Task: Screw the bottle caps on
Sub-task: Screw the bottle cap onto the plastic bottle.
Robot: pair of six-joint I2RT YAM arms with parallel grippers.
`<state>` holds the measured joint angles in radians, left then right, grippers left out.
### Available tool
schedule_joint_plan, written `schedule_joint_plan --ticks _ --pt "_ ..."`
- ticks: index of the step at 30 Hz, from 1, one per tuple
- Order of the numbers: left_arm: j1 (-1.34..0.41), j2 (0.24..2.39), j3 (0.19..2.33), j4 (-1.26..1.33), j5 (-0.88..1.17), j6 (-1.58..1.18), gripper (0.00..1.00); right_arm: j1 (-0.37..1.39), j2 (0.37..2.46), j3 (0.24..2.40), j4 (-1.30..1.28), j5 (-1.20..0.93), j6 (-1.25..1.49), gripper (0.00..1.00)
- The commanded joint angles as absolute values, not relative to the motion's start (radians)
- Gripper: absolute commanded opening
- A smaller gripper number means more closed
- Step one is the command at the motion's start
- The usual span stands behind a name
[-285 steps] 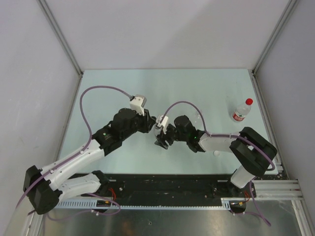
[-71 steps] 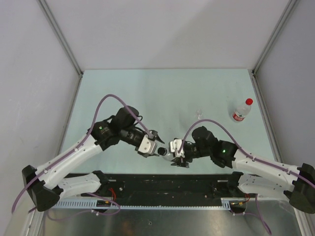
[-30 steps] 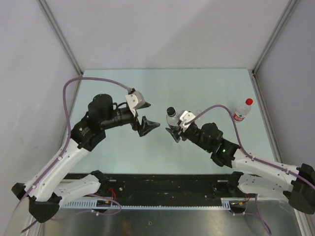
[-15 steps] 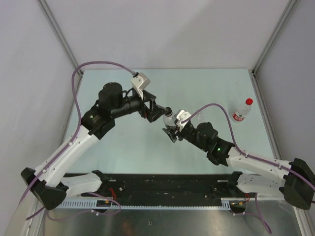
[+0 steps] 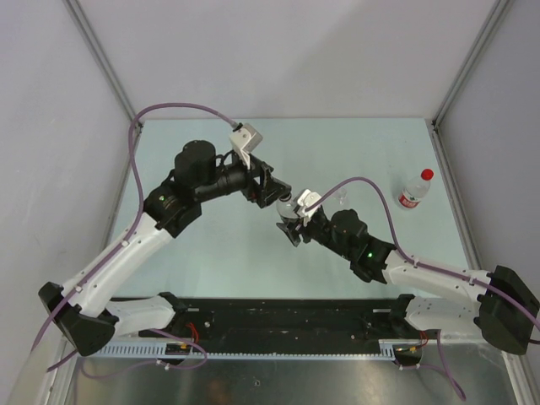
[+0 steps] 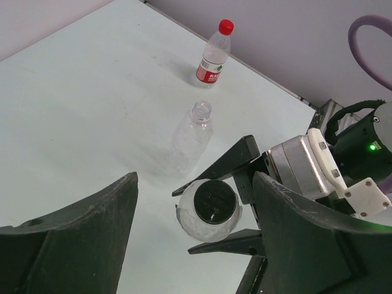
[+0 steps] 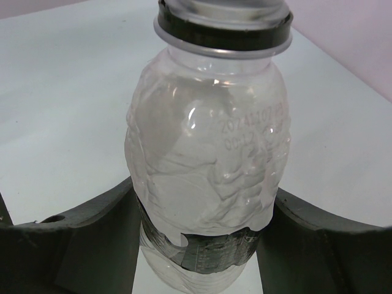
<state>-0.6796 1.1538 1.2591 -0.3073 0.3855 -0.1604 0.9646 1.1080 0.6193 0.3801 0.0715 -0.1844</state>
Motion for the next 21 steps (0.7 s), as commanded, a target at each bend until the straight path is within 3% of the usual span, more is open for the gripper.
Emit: schedule_joint_plan --ticks 1,13,21 --pt "-0.701 1.144 1.271 -0.284 0.346 -0.164 0.79 0.963 1.106 0.653 0.459 0.083 -0.165 0.0" --pt "-0.721 1.157 1.25 -0.284 0.334 -0.153 0.66 0.963 1.105 0.66 0.457 0.078 -0.154 0.0" --pt "-0.733 1.169 1.239 -0.285 0.325 -0.146 0.64 0.962 1.106 0.665 0.459 0.087 -0.16 0.0"
